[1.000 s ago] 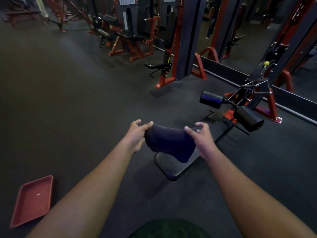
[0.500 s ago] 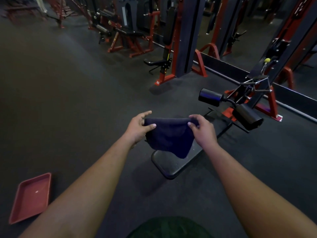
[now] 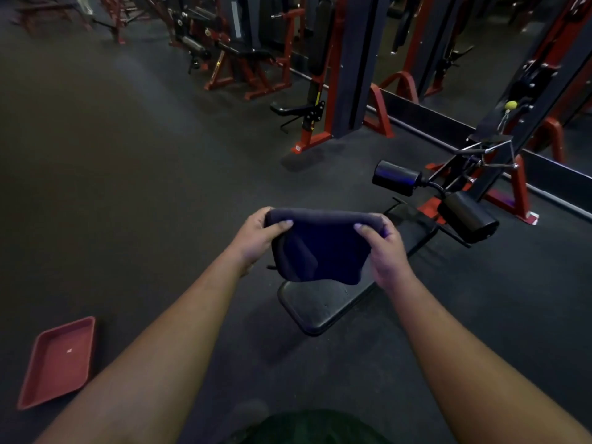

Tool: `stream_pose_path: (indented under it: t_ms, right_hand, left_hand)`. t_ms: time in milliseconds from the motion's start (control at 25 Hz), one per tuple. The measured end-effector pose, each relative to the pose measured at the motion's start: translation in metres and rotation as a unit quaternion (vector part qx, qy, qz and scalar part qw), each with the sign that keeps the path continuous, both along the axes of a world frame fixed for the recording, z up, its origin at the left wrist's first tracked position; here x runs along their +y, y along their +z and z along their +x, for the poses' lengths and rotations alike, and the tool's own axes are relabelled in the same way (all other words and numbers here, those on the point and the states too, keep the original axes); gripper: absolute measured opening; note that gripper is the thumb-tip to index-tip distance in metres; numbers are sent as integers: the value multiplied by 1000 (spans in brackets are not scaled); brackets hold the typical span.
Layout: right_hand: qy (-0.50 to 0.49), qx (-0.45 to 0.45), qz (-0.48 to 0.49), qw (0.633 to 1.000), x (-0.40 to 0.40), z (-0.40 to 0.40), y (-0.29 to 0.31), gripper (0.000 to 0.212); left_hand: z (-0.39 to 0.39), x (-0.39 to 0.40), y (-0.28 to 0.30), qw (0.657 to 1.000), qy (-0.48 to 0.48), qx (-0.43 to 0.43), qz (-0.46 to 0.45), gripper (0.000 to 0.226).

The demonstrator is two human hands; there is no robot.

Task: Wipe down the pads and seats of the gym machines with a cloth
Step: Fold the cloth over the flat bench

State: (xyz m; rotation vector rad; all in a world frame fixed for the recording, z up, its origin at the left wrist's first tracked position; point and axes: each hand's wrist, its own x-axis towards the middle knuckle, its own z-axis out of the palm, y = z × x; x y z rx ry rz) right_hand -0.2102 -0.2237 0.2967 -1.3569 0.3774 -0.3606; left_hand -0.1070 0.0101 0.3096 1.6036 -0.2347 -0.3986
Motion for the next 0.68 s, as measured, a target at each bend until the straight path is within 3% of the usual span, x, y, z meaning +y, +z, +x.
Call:
stream_pose_path:
  t_ms: [40,80,160,240,400,520,680]
  right_hand:
    - [18,-9,79,997,5,1,-3,28]
    - [39,4,98,994,10,2,-8,41]
    - [70,36,67,995,18,3,-23,59]
    - [30,53,101,993,24,10,-30,48]
    - [-89,82,129,984,39,25,-52,21]
    - [-162,147,142,965,55,29,-101,19]
    - [-232,273,59,932,73,26,-176,15]
  left_hand:
    - [-1,-10,4,999,11,21,-35,12]
    - [1,-19,8,997,27,39,-60,13]
    - [12,-32,8,993,48,68,-83,18]
    - [31,-31,-4,993,18,89,-72,28]
    - [60,-8,-82,973,-170,143,56,39]
    - [87,-2,-140,965,-174,169,96,36]
    - [115,-11,-211,934,-233,190,192,36]
